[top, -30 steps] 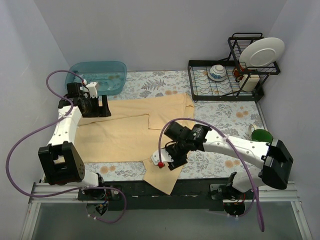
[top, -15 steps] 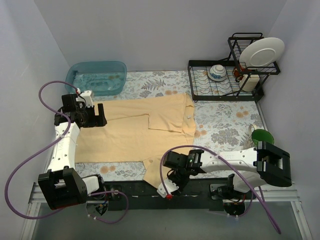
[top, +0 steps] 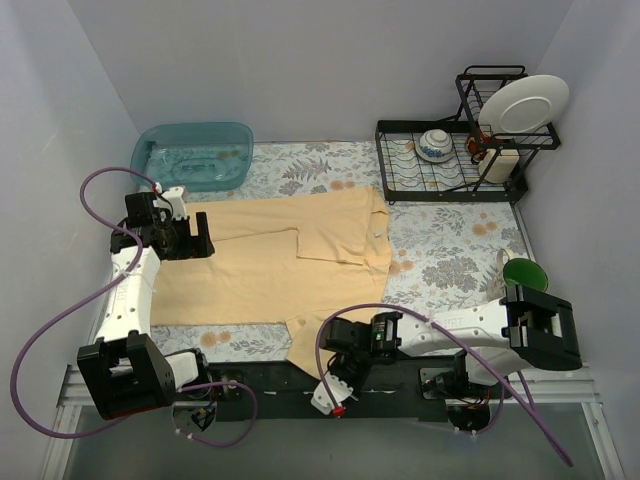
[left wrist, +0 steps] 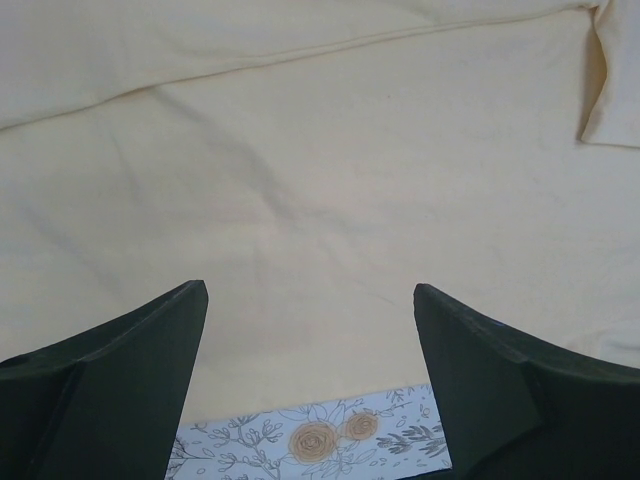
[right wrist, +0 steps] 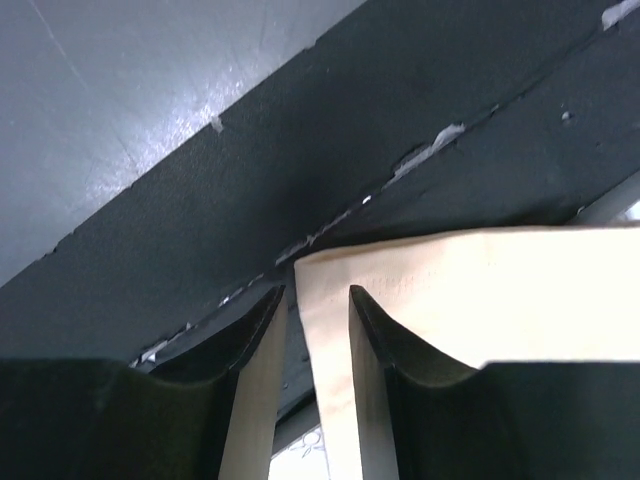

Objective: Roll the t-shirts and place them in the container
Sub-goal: Fold the T-shirt at the center of the board.

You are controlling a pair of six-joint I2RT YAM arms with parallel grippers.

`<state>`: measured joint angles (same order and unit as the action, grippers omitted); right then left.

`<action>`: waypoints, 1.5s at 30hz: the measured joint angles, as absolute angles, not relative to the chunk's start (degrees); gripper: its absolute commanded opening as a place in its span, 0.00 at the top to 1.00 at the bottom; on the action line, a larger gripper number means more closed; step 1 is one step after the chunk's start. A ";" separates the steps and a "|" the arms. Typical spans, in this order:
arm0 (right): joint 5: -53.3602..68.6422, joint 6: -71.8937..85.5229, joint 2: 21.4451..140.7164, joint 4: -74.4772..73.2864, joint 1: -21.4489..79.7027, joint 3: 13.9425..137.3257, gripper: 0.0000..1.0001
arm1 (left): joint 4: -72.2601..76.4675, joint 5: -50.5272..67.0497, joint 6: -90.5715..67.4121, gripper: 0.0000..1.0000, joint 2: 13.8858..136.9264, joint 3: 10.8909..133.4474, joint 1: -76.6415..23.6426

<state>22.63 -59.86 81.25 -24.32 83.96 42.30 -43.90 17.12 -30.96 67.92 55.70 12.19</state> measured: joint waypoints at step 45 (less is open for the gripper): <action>18.79 -57.23 81.93 -17.12 86.89 39.11 0.99 | -44.07 15.40 -29.36 0.16 67.92 55.40 12.23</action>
